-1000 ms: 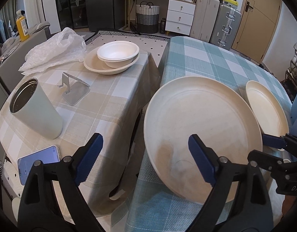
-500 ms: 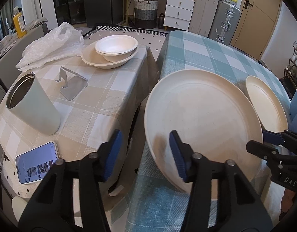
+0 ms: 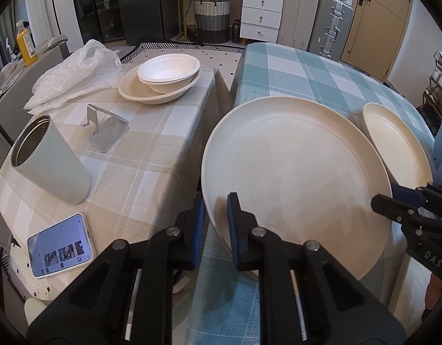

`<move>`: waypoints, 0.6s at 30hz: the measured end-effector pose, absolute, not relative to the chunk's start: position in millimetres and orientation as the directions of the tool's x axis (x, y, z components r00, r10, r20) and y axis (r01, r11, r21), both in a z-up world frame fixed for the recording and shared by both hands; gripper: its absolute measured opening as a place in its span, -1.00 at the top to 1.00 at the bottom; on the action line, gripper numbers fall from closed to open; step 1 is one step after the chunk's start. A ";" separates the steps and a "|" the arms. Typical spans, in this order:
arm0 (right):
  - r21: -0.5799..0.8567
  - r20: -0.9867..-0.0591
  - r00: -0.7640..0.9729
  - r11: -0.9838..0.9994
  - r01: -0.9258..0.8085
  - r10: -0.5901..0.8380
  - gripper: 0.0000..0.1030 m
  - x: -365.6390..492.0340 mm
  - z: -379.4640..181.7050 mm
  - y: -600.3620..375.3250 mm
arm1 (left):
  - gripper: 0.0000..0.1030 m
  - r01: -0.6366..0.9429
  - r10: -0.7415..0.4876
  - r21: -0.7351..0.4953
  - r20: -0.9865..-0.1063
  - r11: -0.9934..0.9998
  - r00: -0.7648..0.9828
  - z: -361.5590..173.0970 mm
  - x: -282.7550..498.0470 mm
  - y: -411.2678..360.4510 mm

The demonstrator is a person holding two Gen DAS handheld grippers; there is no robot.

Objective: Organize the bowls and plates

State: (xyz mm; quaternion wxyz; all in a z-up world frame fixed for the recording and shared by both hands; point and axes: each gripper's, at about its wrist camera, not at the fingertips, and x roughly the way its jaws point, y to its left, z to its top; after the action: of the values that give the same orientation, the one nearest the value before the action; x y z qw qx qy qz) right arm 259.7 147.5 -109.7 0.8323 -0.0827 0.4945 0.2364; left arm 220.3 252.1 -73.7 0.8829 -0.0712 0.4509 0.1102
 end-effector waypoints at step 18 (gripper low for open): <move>0.088 -0.829 0.445 0.864 -0.495 0.339 0.50 239.2 -88.8 144.9 | 0.76 -0.270 0.175 0.004 -0.772 0.963 0.611 -42.9 184.8 242.1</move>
State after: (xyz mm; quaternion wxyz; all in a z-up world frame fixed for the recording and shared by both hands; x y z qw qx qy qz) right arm 239.2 144.9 -88.8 0.8458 -0.0839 0.4656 0.2465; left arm 184.8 242.1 -42.9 0.8957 -0.0564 0.4232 0.1240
